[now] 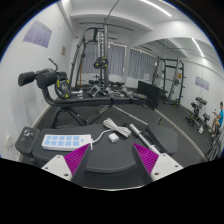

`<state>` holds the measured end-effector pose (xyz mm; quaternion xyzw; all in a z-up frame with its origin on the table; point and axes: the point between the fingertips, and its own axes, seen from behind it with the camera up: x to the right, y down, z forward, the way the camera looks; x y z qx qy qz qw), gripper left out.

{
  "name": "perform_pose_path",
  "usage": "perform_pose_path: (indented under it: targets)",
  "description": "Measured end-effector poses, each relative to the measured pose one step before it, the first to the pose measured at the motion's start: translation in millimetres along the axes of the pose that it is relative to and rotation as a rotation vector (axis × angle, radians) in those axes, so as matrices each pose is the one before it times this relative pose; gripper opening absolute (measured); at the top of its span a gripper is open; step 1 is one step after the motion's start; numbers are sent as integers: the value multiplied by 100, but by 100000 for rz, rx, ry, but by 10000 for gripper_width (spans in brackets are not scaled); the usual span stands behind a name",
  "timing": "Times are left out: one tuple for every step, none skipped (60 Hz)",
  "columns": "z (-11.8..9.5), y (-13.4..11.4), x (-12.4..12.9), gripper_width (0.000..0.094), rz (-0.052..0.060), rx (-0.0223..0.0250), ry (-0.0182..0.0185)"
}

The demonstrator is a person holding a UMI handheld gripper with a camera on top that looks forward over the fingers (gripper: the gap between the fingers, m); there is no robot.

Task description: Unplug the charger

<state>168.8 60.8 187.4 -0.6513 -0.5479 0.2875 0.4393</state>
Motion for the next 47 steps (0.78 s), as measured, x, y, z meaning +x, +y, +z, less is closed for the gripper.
perform_pose_path:
  targets:
    - [-1244,96,-206,857,578,41,-306]
    - [-1038,115,-297,856,601,-18,-265]
    - [-1115,139,-193,857,618,-73,-392]
    - [-1112,167,-209,855,584,-64,-398]
    - [-1072,165,-207,855,569,-26,-343]
    - [-1032,169,-140,856,580,12,-176]
    - [-976,215,-136,856,527,14,-102]
    - [-902,252,-139,854,348,-75,-68]
    - [-971,380,-280,855,269,-107,44]
    - [-791,270,-122,854,122,-301,114]
    - [-768,278,-126,855,34,-288,149]
    - [-682,295,-139,855,-75,-253,84]
    - [-698,292,-108,856,-253,-114,122]
    - [-644,312,-73,856,-273,-78,264]
    - [-539,324,-70,855,-104,-157,431]
    - [-576,395,-140,855,-71,-287,415]
    - [-512,334,-185,856,-115,-362,58]
    - [-447,280,-219,856,-269,-155,-161]
    - [-407,251,-228,855,-387,-76,-226]
    - [-386,254,-245,853,-370,-125,-187]
    - [-329,240,-234,854,-318,-195,-187]
    - [-379,189,-205,856,-215,-257,-189]
    - [-314,188,-264,854,-282,-175,-258]
    - [-236,190,-259,854,-224,-155,-294]
    - [-308,167,-244,855,-189,-146,-264]
    - [-239,106,-238,856,-240,-32,-276]
    - [-205,55,-220,857,-239,83,-256]
    - [-231,31,-217,857,-267,206,-201]
    - [-232,-8,-167,857,-267,248,-79]
    - [-207,-25,-142,857,-238,322,12]
    - [-204,-49,-134,856,-214,394,37]
    - [-213,-64,-138,858,-231,431,48]
    - [-147,-60,-106,859,-226,374,-38]
    - [-154,-48,-166,856,-29,171,-297]
    - [-122,-35,-216,855,126,118,-365]
    - [-117,-21,-195,855,13,221,-242]
    - [-121,-73,-133,856,-304,355,55]
    - [-124,-53,-104,855,-470,151,158]
    - [-118,-17,-82,855,-236,-1,88]
    - [-78,-2,-41,853,-42,65,109]
    - [-117,-66,-9,853,12,145,153]
    - [-59,-77,-28,855,110,234,137]
    - [-68,-85,-30,856,60,277,209]
    - [-62,-104,-8,856,-106,353,196]
    - [-90,-92,-42,855,-87,244,104]
    - [118,-4,111,855,-190,214,-27]
    - [-31,-30,-38,854,94,37,-145]
